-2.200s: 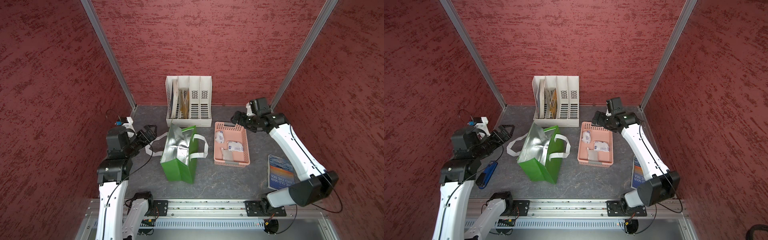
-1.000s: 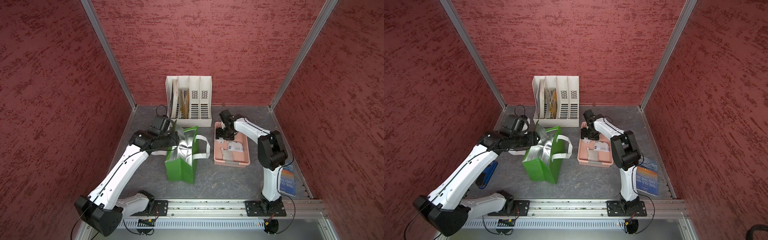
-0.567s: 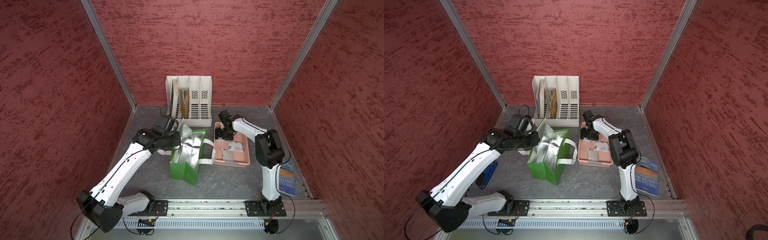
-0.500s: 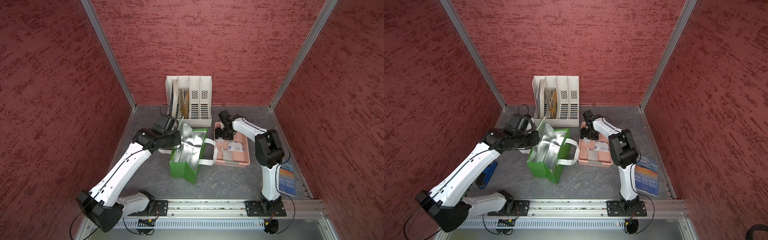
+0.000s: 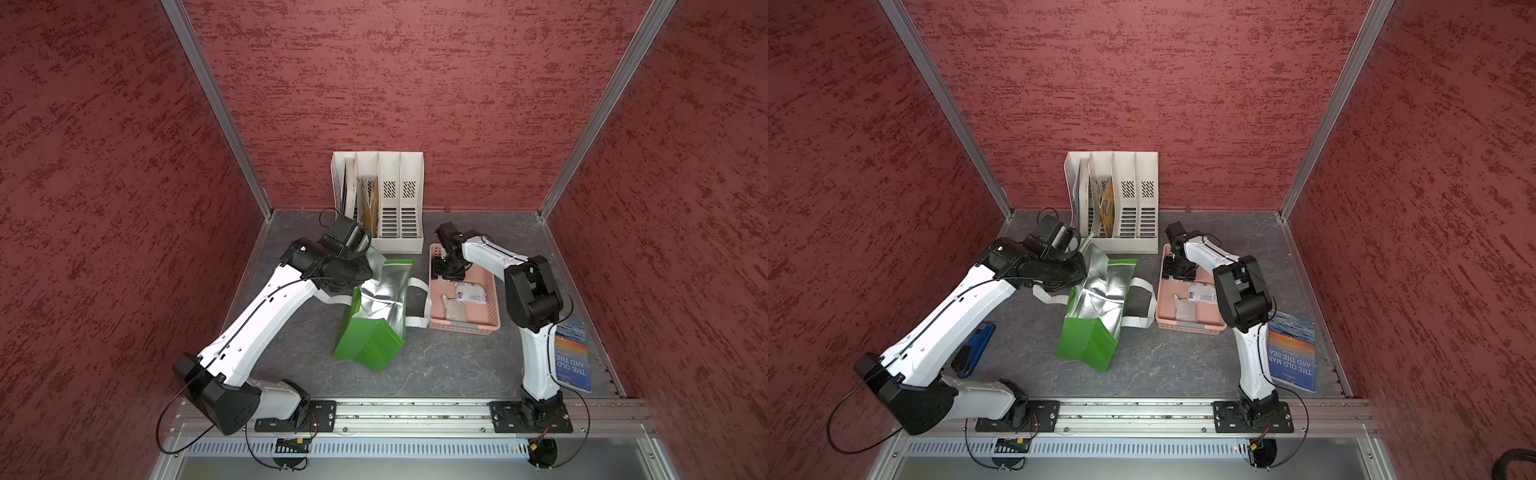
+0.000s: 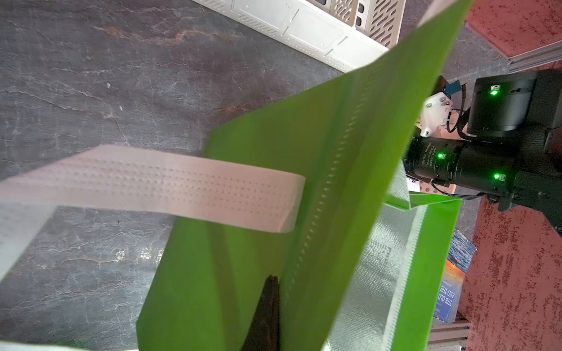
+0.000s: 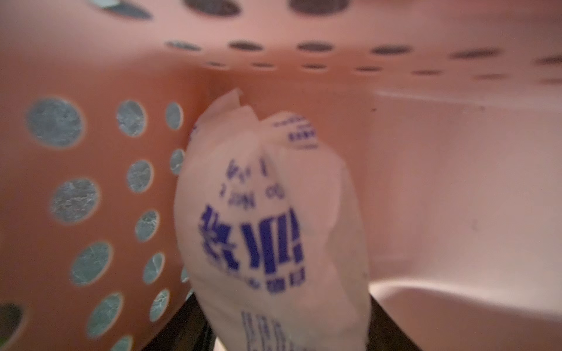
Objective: Place the ice pack in the delivery bag
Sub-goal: Pick up the ice pack from the bin.
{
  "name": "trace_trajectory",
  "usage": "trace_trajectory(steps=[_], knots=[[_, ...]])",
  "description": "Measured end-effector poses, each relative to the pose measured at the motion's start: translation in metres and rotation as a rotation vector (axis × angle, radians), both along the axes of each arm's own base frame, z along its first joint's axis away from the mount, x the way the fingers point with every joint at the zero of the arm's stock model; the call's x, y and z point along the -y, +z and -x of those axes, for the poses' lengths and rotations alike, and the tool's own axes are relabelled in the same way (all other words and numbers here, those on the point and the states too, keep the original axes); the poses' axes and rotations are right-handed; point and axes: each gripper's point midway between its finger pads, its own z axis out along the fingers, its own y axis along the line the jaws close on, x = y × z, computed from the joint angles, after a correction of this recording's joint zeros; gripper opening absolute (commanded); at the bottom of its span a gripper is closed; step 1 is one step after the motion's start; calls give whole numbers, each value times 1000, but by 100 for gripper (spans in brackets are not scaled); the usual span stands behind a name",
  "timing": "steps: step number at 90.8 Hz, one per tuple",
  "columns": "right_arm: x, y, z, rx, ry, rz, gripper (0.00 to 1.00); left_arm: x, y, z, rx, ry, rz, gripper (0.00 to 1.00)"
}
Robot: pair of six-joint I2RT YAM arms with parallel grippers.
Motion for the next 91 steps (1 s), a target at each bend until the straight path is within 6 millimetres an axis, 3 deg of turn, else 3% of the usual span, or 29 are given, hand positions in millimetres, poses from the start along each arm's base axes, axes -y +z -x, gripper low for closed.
trace_trajectory(steps=[15, 32, 67, 79, 91], knots=[[0, 0, -2, 9, 0, -2, 70, 7, -8, -1, -29, 6, -5, 1], [2, 2, -10, 34, 2, -10, 66, 8, -12, -2, -38, 9, -11, 1], [1, 2, -18, 69, 38, -13, 21, 12, -1, -5, -6, 26, 35, 1], [2, 4, -16, 77, 39, -17, 13, 9, 11, -4, 34, 36, 60, 2], [4, 19, -11, 100, 38, -25, 6, 3, 17, -5, 61, 50, 55, 2]])
